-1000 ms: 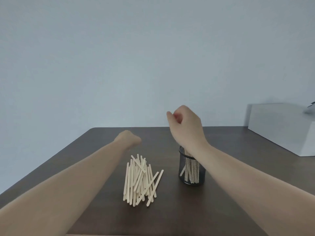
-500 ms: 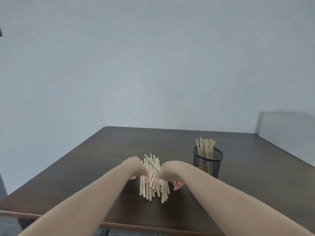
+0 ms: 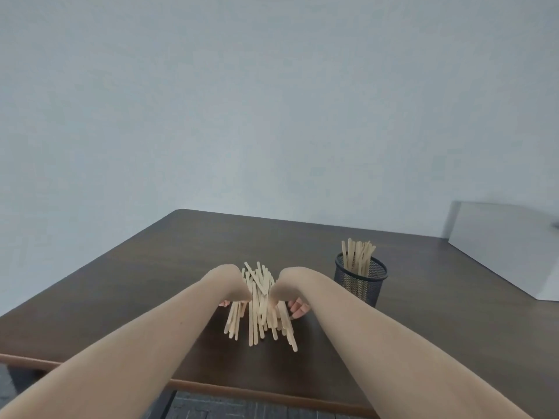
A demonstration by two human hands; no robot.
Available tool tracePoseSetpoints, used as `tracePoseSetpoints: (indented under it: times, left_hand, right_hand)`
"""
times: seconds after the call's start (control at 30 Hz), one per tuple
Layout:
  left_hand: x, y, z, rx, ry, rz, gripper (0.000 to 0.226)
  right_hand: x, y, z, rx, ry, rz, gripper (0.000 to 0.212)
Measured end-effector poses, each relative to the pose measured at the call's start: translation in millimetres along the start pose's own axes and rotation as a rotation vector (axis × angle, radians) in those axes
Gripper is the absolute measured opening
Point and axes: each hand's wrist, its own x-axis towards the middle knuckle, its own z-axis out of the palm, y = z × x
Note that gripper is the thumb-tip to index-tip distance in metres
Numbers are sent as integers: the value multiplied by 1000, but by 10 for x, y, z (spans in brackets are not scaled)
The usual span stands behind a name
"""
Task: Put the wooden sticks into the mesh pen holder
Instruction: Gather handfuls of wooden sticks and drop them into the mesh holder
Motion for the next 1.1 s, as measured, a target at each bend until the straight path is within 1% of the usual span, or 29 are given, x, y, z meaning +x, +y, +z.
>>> tracePoseSetpoints:
  times: [0.1, 0.13, 0.33, 0.43, 0.53, 0.63, 0.8, 0.83, 0.9, 0.97, 1.0, 1.1]
  left_hand:
    - [-8, 8, 19, 27, -8, 14, 21]
    - [-34, 15, 11, 29, -21, 18, 21]
    - [1, 3, -16, 59, -33, 14, 21]
    - [11, 18, -17, 81, -52, 1, 22]
    - [-13, 16, -38, 101, -62, 0, 22]
    - [-15, -3, -39, 173, -21, 19, 15]
    - [-55, -7, -44, 216, -28, 17, 23]
    - [-65, -2, -50, 216, -29, 21, 20]
    - [-89, 16, -55, 208, -31, 26, 9]
    - [-74, 22, -49, 205, -46, 26, 27]
    - [-73, 28, -52, 211, -60, 20, 30]
    - [-82, 38, -64, 239, -96, 3, 26]
  right_hand:
    - [170, 19, 19, 21, -10, 157, 45]
    - [209, 18, 27, 7, -14, 181, 45]
    - [283, -26, 16, 24, 11, 153, 46]
    - [290, -29, 8, -6, -1, 192, 49]
    - [327, -38, 7, -7, -17, 212, 47]
    - [350, -48, 12, 9, -35, 237, 46]
    - [284, -66, 11, -105, -36, 192, 47]
    - [237, -78, 9, -126, -31, 169, 47]
    - [144, -96, 0, -189, 3, 46, 43]
    - [68, -120, 7, -299, 39, -55, 40]
    - [74, -131, 14, -377, 46, -70, 39]
    - [183, -171, 77, -619, 27, 15, 43]
